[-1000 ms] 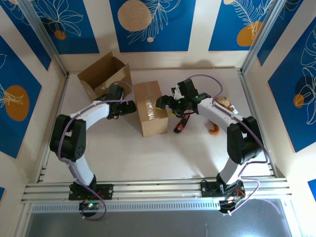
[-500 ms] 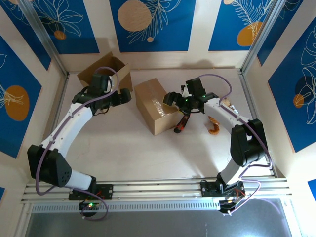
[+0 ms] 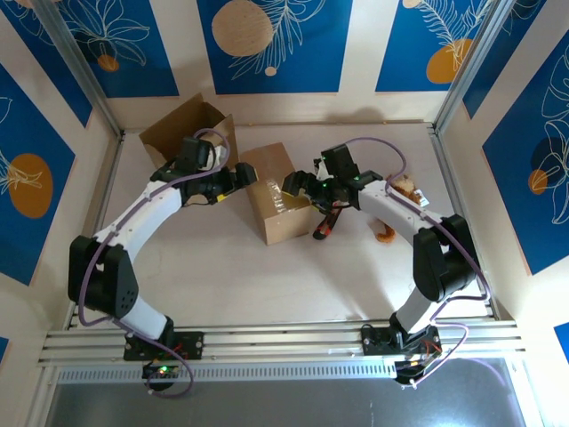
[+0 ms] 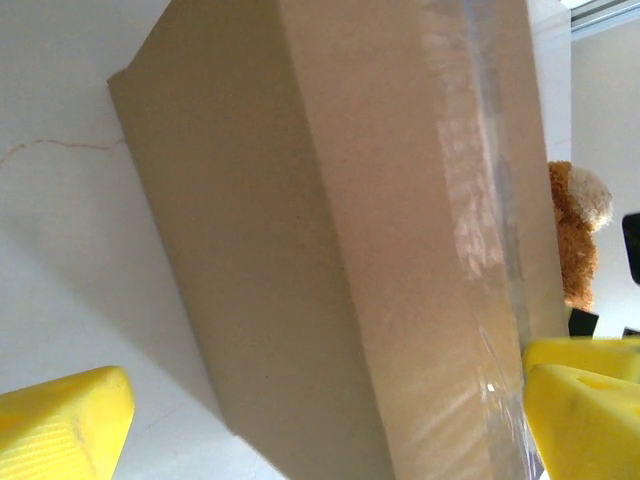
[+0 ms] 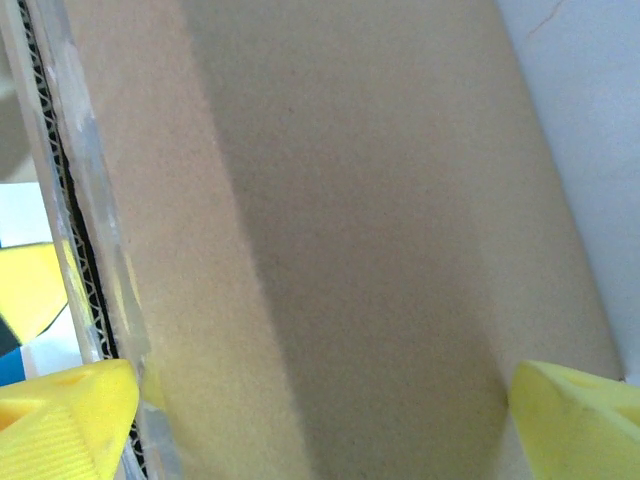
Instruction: Unpack the express box
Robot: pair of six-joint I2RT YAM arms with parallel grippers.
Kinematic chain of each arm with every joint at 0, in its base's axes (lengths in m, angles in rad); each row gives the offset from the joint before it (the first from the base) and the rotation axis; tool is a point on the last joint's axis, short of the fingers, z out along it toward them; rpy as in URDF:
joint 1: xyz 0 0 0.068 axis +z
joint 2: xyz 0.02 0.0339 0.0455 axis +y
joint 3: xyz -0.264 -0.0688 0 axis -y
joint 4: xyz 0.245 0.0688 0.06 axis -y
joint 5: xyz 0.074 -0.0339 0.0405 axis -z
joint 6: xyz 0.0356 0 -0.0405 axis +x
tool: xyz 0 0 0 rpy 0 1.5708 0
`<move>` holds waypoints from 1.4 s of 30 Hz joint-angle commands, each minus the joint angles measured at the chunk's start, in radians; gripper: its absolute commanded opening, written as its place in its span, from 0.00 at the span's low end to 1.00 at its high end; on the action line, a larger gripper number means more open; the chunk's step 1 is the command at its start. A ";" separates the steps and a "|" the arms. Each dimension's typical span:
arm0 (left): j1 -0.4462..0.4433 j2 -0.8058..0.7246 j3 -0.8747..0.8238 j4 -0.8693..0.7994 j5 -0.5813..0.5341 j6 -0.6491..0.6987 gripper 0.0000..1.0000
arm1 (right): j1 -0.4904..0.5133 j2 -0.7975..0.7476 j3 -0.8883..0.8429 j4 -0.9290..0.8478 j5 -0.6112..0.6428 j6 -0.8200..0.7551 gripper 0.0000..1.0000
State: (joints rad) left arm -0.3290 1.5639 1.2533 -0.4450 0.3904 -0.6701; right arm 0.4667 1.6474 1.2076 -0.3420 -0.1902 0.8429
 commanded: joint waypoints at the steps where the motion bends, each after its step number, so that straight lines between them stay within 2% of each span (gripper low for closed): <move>1: -0.014 0.024 -0.013 0.051 0.040 -0.019 1.00 | 0.018 -0.039 -0.027 0.011 -0.003 0.034 0.95; 6: -0.019 0.055 -0.025 0.078 0.033 -0.020 1.00 | 0.023 -0.052 -0.044 0.015 -0.001 0.044 0.96; 12: -0.029 0.074 -0.082 0.195 0.056 -0.063 1.00 | 0.025 -0.056 -0.058 0.017 0.003 0.050 0.95; 27: -0.064 0.090 -0.166 0.286 0.043 -0.098 1.00 | 0.055 -0.020 -0.054 0.028 0.008 0.056 0.96; 36: -0.066 0.109 -0.204 0.212 -0.054 -0.051 1.00 | 0.057 -0.028 -0.037 -0.007 0.025 0.035 0.96; 42: -0.067 0.122 -0.262 0.201 -0.085 -0.026 1.00 | 0.081 -0.030 0.066 -0.152 0.135 -0.052 0.97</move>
State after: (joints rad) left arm -0.3752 1.6276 1.0637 -0.0963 0.3958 -0.7498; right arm 0.5282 1.6142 1.2068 -0.4000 -0.1085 0.8497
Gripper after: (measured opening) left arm 0.997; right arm 0.968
